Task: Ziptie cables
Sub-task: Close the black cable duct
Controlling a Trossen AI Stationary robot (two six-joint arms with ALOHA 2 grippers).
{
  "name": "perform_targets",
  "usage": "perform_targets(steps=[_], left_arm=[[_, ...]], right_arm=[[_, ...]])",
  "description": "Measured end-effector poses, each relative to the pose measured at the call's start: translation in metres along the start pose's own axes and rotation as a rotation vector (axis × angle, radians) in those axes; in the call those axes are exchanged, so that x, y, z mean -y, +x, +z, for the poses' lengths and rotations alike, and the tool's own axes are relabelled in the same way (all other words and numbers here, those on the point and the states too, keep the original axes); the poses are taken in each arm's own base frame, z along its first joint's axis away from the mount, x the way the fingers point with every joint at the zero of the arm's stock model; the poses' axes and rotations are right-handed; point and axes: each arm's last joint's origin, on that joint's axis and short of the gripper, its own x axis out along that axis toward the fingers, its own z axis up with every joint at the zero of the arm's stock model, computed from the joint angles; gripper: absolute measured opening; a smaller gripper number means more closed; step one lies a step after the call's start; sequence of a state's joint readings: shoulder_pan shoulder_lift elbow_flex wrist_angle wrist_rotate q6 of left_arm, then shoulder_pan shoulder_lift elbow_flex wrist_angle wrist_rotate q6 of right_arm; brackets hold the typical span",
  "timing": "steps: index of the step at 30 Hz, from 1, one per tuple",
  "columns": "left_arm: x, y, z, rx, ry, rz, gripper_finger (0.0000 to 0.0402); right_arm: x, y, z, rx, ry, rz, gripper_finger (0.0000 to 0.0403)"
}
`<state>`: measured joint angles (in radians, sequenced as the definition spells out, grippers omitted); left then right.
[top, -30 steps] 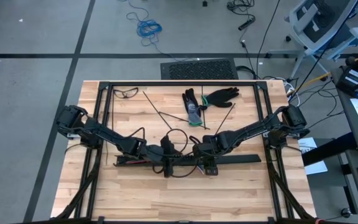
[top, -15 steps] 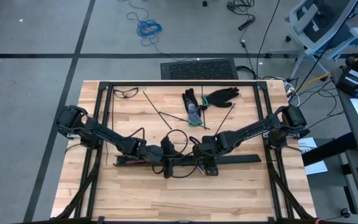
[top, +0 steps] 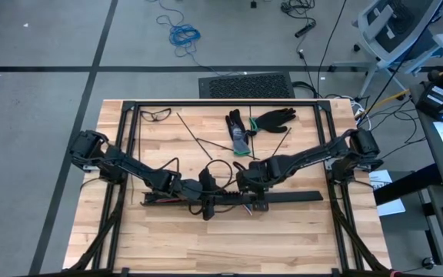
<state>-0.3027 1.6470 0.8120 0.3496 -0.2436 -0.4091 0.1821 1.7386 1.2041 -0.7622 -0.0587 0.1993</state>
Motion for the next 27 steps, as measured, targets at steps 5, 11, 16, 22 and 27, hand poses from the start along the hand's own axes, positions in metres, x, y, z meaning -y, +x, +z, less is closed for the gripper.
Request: perform_targets(steps=[5, 11, 16, 22, 27], left_arm=[[0.0, 0.0, 0.0, -0.002, -0.001, 0.002, 0.0157], [0.0, 0.0, 0.0, -0.003, -0.001, 0.002, 0.0157], [-0.001, 0.0, -0.002, -0.016, 0.003, 0.007, 0.0157], [-0.001, 0.0, -0.002, -0.023, 0.002, 0.011, 0.0157], [-0.001, 0.0, -0.002, -0.024, 0.002, 0.01, 0.0157]], right_arm=[[0.018, -0.002, 0.002, -0.012, -0.002, 0.041, 0.0258], [0.03, -0.001, 0.001, -0.03, 0.031, 0.039, 0.0258], [0.031, 0.012, -0.008, -0.041, 0.041, 0.089, 0.0258], [0.033, 0.026, -0.021, -0.058, 0.084, 0.099, 0.0258], [0.029, 0.03, -0.024, -0.059, 0.106, 0.098, 0.0258]])
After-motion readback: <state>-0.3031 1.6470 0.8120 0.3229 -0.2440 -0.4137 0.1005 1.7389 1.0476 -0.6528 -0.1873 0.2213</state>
